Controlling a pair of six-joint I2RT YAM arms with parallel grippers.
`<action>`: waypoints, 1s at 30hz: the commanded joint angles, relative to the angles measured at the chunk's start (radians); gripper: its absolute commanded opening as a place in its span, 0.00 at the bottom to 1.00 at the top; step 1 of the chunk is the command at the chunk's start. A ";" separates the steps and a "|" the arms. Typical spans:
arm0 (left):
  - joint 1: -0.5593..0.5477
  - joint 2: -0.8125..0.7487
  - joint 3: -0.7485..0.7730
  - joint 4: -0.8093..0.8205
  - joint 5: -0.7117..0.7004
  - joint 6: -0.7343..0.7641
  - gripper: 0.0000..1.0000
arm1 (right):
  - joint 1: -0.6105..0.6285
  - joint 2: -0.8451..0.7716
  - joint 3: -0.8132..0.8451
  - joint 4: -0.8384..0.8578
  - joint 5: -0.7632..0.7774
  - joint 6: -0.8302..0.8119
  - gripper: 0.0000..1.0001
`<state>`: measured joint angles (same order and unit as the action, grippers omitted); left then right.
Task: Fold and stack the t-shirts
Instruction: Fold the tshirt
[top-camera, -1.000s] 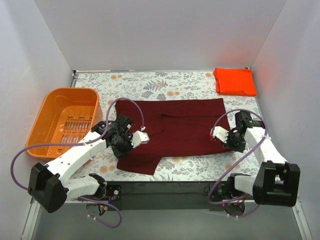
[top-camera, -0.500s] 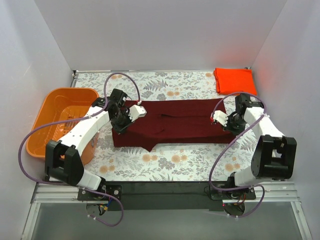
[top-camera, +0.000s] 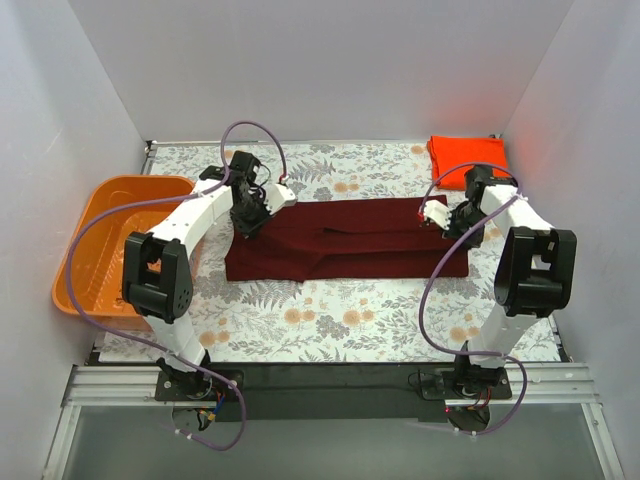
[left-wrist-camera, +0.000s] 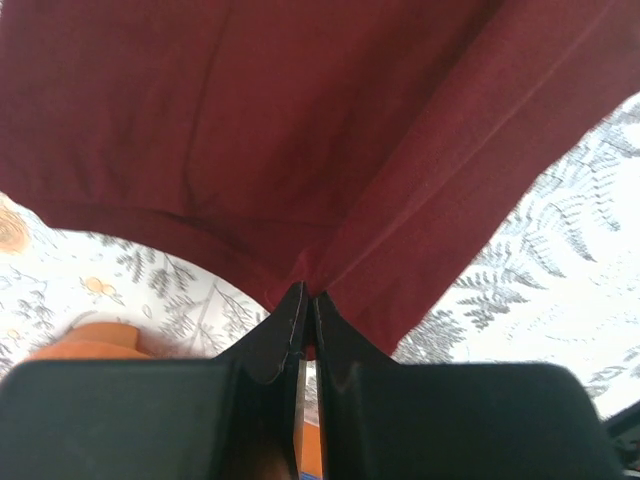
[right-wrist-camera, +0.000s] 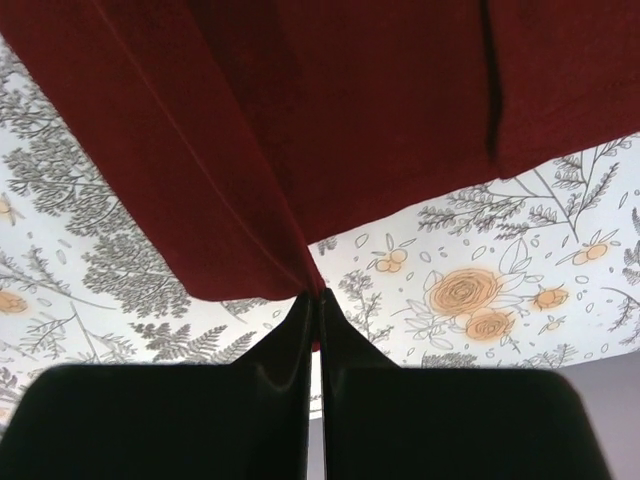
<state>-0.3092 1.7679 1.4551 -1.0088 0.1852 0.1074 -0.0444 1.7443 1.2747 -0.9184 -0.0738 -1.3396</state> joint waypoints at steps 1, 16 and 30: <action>0.010 0.031 0.066 0.007 0.003 0.035 0.00 | -0.005 0.044 0.067 -0.008 0.014 -0.012 0.01; 0.025 0.137 0.143 0.029 -0.010 0.055 0.00 | -0.003 0.149 0.152 0.001 0.014 -0.001 0.01; 0.033 0.157 0.137 0.045 -0.030 0.061 0.00 | 0.008 0.202 0.193 0.006 0.017 0.008 0.01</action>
<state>-0.2867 1.9427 1.5642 -0.9791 0.1680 0.1505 -0.0395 1.9373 1.4204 -0.9138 -0.0731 -1.3361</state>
